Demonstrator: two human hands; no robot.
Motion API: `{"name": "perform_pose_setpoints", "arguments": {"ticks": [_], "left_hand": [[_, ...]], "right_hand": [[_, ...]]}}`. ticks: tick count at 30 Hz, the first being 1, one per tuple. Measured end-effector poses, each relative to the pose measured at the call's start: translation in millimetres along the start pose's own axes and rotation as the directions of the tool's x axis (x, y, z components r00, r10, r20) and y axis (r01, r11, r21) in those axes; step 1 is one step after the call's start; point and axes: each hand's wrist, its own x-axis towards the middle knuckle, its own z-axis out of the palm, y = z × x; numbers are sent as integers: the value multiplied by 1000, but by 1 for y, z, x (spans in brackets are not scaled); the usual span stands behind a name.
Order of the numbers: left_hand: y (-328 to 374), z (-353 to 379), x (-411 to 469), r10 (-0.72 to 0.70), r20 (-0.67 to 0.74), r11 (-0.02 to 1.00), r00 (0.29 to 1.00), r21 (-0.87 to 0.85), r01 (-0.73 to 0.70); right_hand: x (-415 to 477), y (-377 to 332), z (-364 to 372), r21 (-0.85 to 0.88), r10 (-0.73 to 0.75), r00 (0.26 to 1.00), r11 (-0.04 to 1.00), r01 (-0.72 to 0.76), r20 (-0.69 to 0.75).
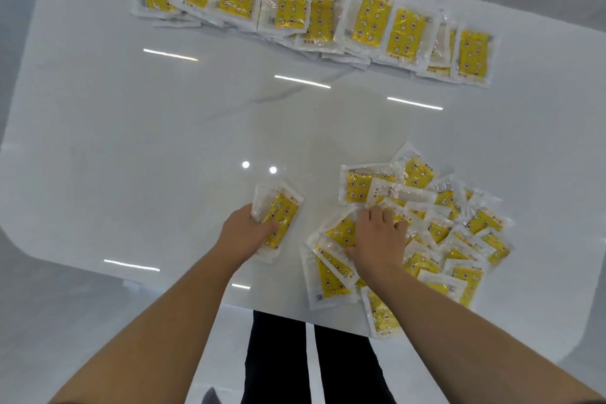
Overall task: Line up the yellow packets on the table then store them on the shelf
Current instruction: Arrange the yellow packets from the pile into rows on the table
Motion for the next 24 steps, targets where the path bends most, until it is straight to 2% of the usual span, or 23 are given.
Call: {"name": "perform_pose_setpoints", "arguments": {"ticks": [4,9,15,24], "left_hand": [[6,-5,3,3,-13,1000,1000,-23,-3],[13,-10,6,22,-26,999,999,-30,-23],[17,-5,8,10,-27,999,1000,-46,-11],[28,16,13,26,3,999,1000,-27,-26]], "right_hand": [[0,-2,-2,33,10,1000,999,-10,12],[5,12,-5,169,-19,1000,985,21,-15],[-3,16,13,-16,-140,986,990,140,-91],[-1,22,18,-11,-179,975,984,179,-131]]}}
